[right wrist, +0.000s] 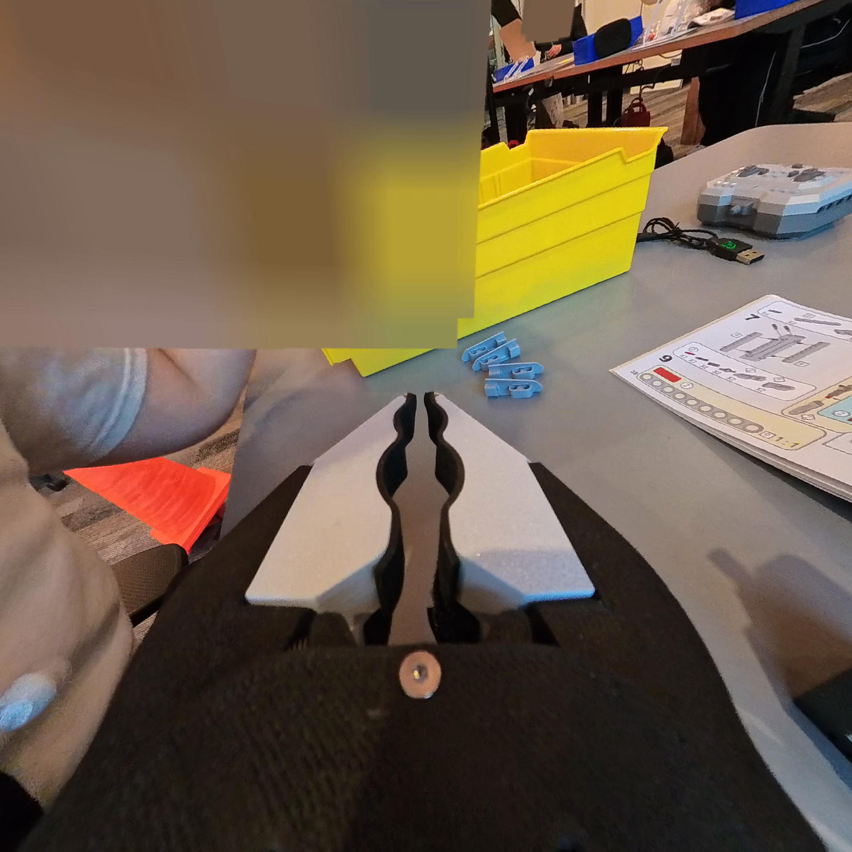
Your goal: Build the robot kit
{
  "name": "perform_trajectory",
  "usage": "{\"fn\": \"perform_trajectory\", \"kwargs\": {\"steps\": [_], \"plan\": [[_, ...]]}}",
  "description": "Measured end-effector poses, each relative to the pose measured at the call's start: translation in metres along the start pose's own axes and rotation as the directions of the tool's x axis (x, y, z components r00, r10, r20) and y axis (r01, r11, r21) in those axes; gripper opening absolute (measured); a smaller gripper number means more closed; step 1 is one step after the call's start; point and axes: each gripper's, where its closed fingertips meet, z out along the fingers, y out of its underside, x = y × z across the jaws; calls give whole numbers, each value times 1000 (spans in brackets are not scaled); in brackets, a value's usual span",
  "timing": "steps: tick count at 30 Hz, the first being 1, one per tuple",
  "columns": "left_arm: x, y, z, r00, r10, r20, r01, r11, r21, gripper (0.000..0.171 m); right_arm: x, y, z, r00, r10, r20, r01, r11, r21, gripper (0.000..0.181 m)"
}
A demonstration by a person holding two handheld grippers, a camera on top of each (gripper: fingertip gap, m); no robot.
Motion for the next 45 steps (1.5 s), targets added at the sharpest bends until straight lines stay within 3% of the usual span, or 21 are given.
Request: {"fn": "perform_trajectory", "kwargs": {"steps": [5,9,13,16,20,23,28,38,45], "plan": [[-5,7,14,1000,19,-3,-19,975,-222,33,1,1,1,1000,0,-2,0,1000,-4,3],[-23,6,14,999,34,3,-32,967,-252,25,2,1,2,1000,15,5,-15,1000,-5,3],[-31,7,11,997,-77,1,75,962,-262,22,4,2,6,1000,-4,-6,4,1000,-14,3],[-47,15,21,997,-8,73,31,946,-321,13,3,4,11,1000,0,2,0,1000,-24,3],[-32,7,41,993,-93,-71,69,957,-280,16,6,0,19,1000,-3,-8,3,1000,-5,3],[-31,14,51,990,-115,-80,81,934,-347,23,5,-4,23,1000,3,3,-3,1000,13,3],[-11,-5,73,975,-123,-184,59,945,-322,20,2,-5,21,1000,-13,15,13,1000,14,3],[-13,-9,90,965,-188,-185,117,934,-337,26,21,1,18,997,65,-48,-65,998,-10,5],[-17,-14,97,985,-112,-133,61,941,-334,23,17,2,18,998,43,-36,-43,999,-21,4]]}}
